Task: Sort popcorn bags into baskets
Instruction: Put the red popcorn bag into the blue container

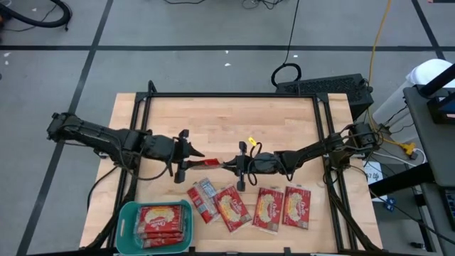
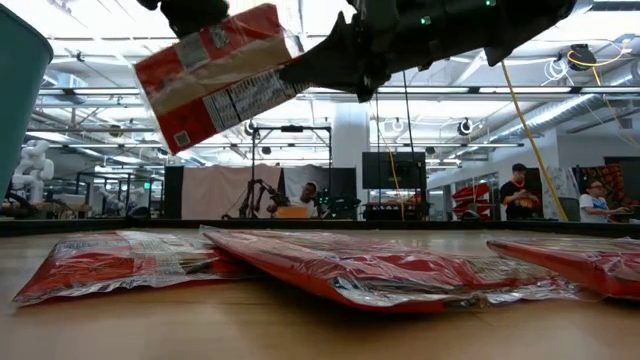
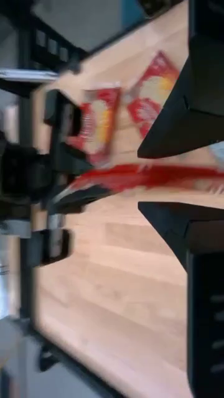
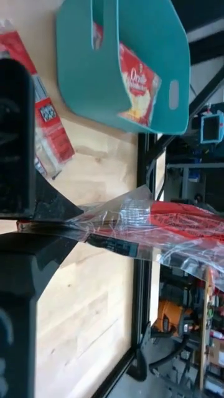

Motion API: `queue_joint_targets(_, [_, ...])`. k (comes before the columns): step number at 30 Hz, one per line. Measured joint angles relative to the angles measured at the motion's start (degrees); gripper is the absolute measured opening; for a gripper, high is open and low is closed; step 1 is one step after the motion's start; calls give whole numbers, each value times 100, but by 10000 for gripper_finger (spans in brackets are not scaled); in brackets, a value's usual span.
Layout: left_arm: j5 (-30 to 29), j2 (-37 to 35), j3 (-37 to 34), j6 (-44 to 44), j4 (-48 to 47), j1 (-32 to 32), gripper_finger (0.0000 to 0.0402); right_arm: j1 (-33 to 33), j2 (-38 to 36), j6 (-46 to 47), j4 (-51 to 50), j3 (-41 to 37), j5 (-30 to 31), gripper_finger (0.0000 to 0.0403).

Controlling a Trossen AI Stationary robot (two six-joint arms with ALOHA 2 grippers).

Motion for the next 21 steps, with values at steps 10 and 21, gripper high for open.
queue_joint_targets(10, [111,991,864,-280,-1641,77,124,-103,-7,10,-135,4,-35,0])
queue_joint_targets(21, [-46,1383,891,-573,-1581,-45,50,-105,-7,32,-308,4,-50,0])
